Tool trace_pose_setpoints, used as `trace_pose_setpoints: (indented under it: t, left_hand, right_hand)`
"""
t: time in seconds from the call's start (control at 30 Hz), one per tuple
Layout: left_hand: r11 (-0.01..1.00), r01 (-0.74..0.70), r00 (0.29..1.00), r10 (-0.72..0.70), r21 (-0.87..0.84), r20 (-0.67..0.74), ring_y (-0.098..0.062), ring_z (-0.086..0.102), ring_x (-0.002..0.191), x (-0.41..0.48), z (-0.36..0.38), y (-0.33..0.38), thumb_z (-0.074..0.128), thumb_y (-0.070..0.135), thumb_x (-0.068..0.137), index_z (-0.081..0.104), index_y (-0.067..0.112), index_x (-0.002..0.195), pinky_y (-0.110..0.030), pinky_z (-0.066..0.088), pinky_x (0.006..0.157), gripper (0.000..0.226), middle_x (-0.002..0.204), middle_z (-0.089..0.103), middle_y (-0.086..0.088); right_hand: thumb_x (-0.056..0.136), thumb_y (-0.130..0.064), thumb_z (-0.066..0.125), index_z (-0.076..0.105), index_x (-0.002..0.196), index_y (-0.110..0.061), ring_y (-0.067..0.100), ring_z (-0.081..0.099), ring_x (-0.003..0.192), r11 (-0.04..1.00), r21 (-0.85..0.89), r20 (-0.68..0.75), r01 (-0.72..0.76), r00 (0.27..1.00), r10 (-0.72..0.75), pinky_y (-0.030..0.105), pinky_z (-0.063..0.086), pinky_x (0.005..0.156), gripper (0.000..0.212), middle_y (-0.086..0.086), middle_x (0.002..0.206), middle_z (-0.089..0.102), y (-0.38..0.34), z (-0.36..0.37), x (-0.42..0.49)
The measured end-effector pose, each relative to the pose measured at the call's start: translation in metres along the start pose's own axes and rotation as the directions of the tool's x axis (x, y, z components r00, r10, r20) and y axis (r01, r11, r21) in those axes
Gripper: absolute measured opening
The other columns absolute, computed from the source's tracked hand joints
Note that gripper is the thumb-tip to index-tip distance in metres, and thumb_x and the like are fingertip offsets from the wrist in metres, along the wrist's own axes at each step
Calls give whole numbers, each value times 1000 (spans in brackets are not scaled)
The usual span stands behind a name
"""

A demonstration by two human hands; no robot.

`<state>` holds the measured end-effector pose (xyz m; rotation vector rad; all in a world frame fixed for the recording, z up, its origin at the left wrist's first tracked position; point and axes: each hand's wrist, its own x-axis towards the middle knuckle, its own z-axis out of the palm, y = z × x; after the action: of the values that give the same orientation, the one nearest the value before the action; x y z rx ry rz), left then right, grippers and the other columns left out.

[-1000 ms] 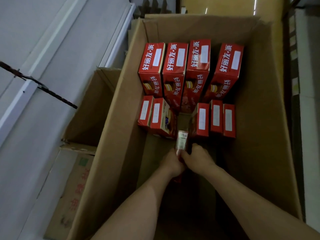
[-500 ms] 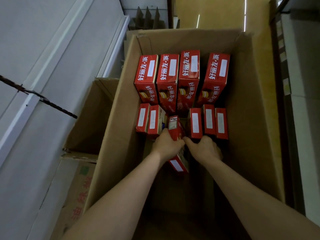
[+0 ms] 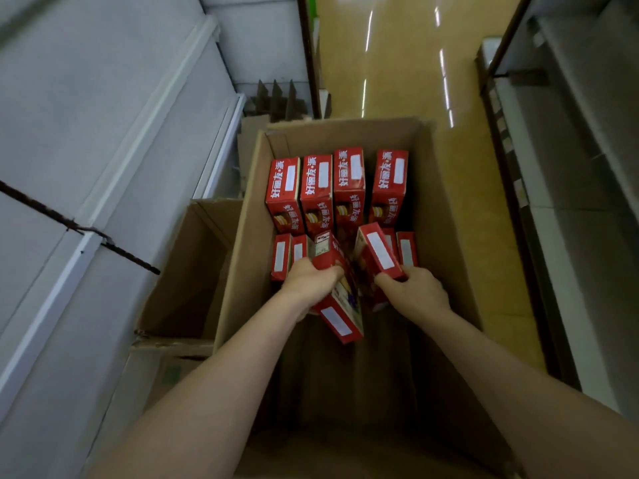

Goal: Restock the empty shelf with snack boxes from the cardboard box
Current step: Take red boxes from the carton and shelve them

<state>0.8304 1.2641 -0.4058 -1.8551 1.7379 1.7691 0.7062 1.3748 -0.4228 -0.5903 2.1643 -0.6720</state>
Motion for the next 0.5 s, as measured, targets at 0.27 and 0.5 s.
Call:
trace_pose_setpoints:
  t: [0.27, 0.5]
  left_hand:
    - [959, -88, 988, 117, -268, 97, -28, 66, 93, -84, -25, 58, 68, 9, 80, 58, 9, 112, -39, 54, 78, 34, 102, 68, -13]
    - [881, -139, 953, 243, -453, 180, -39, 67, 96, -145, -19, 106, 59, -5, 74, 51, 9, 127, -44, 57, 68, 56, 110, 67, -22]
  right_hand:
    - [91, -35, 58, 54, 127, -11, 10, 64, 80, 924, 354, -207, 146, 975, -74, 22, 49, 60, 43, 2, 101, 67, -49, -97, -85]
    - [93, -37, 56, 46, 133, -11, 4, 60, 81, 863, 370, -359, 344, 910, -208, 19, 48, 62, 49, -5, 93, 61, -71, -169, -160]
